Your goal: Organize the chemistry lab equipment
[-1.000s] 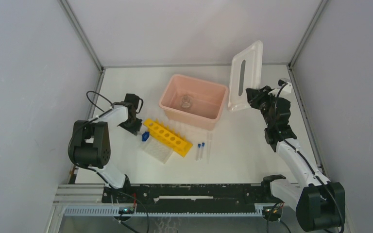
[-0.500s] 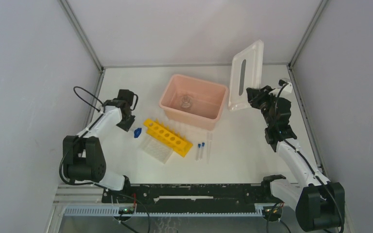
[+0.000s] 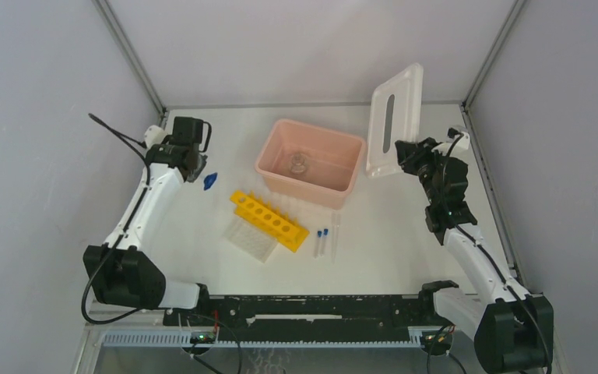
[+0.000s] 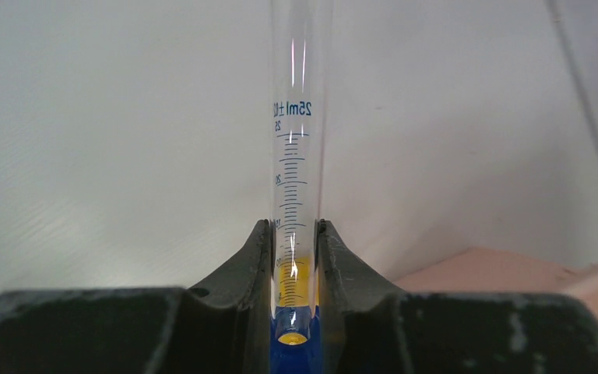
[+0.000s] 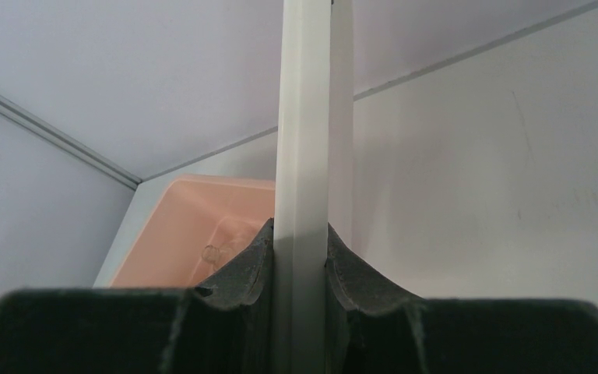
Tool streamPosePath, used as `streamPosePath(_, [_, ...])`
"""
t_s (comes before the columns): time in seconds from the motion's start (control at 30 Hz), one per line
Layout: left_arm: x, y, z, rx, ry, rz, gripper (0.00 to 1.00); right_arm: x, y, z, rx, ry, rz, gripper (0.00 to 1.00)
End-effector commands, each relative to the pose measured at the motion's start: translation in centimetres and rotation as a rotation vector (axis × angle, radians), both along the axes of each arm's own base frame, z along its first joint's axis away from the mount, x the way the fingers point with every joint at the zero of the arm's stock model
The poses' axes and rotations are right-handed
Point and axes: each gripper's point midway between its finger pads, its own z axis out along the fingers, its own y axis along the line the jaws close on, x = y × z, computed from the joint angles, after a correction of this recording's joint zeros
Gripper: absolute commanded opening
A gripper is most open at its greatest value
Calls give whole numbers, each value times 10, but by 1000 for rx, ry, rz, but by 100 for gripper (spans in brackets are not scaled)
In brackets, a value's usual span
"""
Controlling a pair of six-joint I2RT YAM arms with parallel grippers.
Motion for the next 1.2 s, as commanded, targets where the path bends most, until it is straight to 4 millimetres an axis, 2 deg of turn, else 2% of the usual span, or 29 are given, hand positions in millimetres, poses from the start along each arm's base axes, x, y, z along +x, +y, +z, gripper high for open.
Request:
streamPosePath(0.0, [33,-21,80,63,-207,-133,0,-2,-2,58,22,-155,-8,0])
streamPosePath(0.13, [50,-58,116,79,-272,-256,0,-3,-8,66,18,-167,-24,0])
streamPosePath(0.23, [60,-90,134,53,-312,-332,0,-4,-16,71,18,-174,-44,0])
streamPosePath(0.43, [80,-161,149,-41,-348,-478,0,-9,-38,79,30,-191,-95,0])
streamPosePath(0.57, [91,-206,158,16,-355,-624,0,-12,-56,84,31,-202,-137,0])
streamPosePath(0.7, [100,-246,158,55,-366,-776,0,-14,-63,85,33,-201,-154,0])
streamPosePath(0.9, [103,-290,152,141,-413,-1028,0,-17,-70,85,30,-201,-170,0])
streamPosePath(1.03, [102,-305,145,261,-424,-1166,0,-19,-74,86,32,-203,-183,0])
streamPosePath(1.17, [104,-311,131,395,-397,-1280,0,-20,-79,88,38,-210,-193,0])
